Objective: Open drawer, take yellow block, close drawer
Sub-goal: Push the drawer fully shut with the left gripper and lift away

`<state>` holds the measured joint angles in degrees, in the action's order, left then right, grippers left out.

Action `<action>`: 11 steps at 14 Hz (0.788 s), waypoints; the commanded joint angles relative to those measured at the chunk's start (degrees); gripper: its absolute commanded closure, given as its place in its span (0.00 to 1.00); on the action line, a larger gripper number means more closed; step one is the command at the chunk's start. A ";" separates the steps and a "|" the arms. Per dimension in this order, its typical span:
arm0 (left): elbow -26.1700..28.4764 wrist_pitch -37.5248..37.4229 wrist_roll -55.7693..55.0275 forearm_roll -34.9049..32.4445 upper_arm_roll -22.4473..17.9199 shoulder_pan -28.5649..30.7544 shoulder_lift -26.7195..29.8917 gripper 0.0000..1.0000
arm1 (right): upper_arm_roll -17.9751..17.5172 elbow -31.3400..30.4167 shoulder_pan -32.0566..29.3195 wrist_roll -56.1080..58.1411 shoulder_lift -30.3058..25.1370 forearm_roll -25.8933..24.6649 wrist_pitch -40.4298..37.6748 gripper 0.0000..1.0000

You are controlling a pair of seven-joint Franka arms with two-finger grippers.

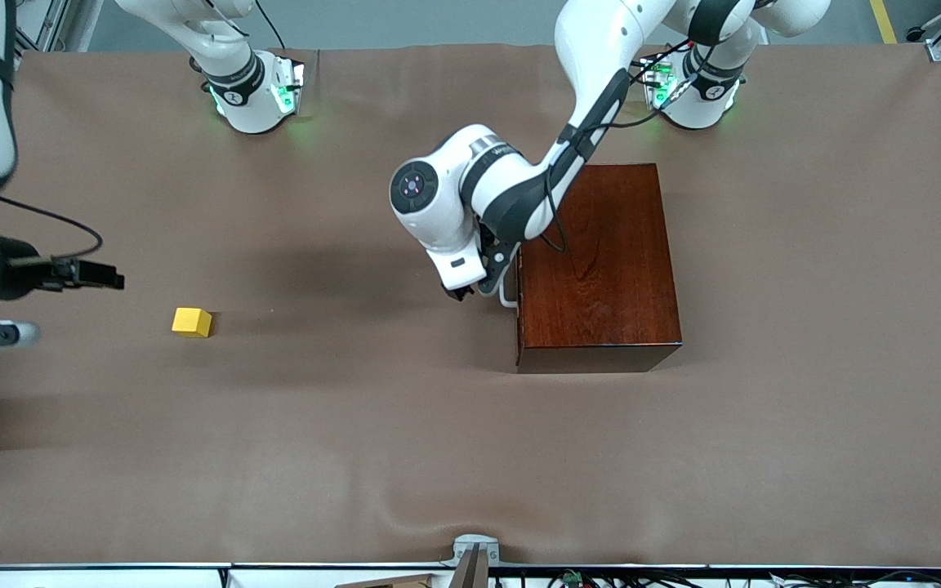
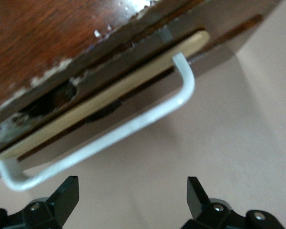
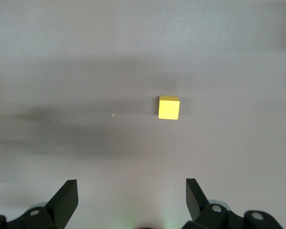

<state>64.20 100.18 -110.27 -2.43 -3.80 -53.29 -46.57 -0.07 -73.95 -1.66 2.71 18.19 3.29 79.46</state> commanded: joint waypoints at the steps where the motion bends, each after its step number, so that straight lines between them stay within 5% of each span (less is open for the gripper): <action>1: 1.27 -0.60 1.28 -1.35 -0.24 -0.94 8.04 0.00 | 0.59 4.94 0.78 0.10 -0.34 -0.74 -2.81 0.00; 5: 2.68 -6.18 8.73 -1.26 -0.60 1.68 17.45 0.00 | 0.86 10.75 2.37 0.28 -2.09 -2.68 -10.98 0.00; 11: 4.08 -18.07 31.65 -2.31 -0.60 12.22 26.43 0.00 | 0.77 3.83 2.81 0.28 -13.16 -2.50 -9.50 0.00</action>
<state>65.24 84.00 -86.05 -3.85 -4.97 -43.99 -23.89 0.26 -64.41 0.47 2.72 8.95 1.81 68.77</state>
